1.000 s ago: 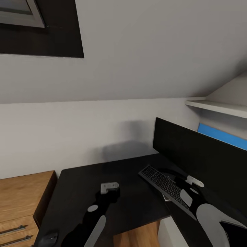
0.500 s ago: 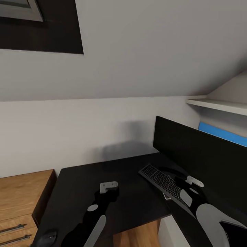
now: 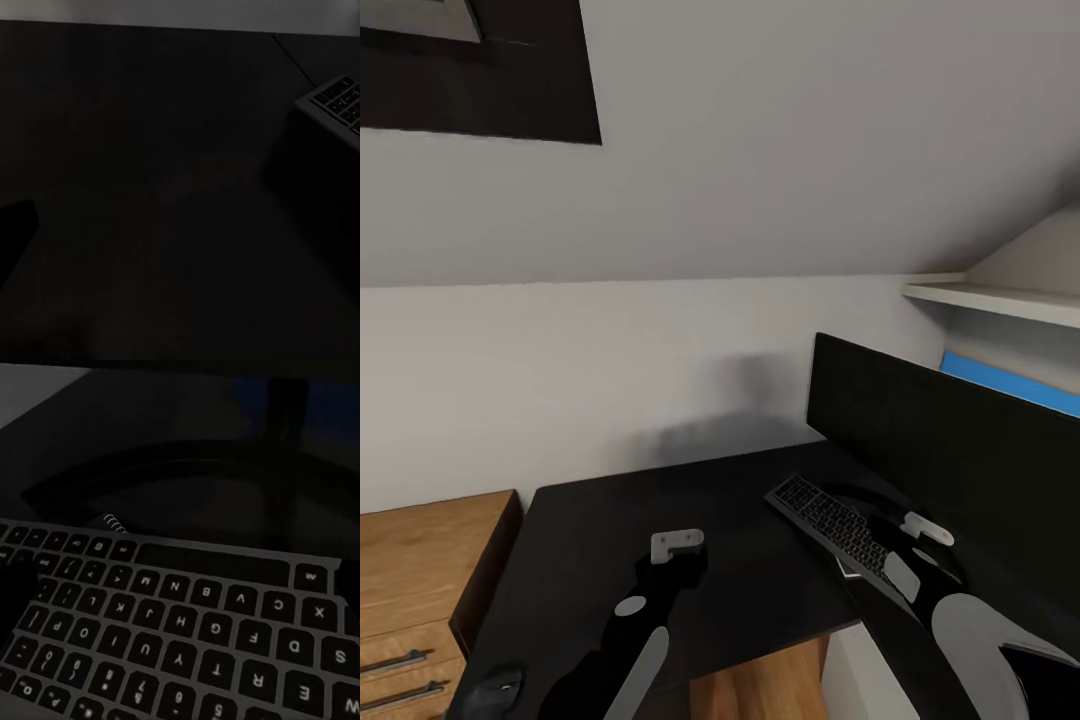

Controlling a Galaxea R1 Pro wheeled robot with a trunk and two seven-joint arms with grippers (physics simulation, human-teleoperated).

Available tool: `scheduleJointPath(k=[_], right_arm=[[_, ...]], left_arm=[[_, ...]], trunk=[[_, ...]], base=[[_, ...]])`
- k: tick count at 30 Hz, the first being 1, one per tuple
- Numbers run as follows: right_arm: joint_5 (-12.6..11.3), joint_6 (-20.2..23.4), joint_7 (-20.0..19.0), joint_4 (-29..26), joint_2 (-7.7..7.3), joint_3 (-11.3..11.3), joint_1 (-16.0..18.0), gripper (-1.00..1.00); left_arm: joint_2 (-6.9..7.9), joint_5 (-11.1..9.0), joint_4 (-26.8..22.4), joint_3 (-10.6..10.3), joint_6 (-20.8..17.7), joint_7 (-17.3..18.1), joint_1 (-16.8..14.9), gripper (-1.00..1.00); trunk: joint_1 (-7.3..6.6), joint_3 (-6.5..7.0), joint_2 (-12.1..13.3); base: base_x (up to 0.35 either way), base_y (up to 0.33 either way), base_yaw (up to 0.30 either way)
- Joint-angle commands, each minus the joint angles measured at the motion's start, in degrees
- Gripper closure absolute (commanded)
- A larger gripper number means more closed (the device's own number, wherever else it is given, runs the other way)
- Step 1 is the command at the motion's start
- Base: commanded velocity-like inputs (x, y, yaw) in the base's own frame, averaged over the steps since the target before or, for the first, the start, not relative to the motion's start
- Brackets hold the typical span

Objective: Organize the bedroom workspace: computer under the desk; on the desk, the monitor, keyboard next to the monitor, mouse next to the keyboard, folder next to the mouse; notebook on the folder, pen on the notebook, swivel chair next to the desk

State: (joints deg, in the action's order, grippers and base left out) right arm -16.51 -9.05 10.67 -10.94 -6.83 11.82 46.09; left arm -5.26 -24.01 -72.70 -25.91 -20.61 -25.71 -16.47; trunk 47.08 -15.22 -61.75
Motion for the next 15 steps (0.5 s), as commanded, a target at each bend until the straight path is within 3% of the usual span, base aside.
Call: scheduleJointPath(k=[1,15], right_arm=[[-0.6,-0.3,0.0,0.0,-0.02,-0.2,0.1,-1.0],[-0.6,-0.3,0.0,0.0,-0.03,-0.2,0.1,-1.0]], left_arm=[[0.01,-0.5,-0.1,-0.1,-0.1,-0.5,-0.1,-1.0],[0.01,-0.5,-0.1,-0.1,-0.1,-0.5,-0.1,-1.0]], trunk=[[0.23,-0.26,-0.5],[3.31,-2.77,-6.1]], base=[[0.0,0.0,0.0],[0.0,0.0,0.0]])
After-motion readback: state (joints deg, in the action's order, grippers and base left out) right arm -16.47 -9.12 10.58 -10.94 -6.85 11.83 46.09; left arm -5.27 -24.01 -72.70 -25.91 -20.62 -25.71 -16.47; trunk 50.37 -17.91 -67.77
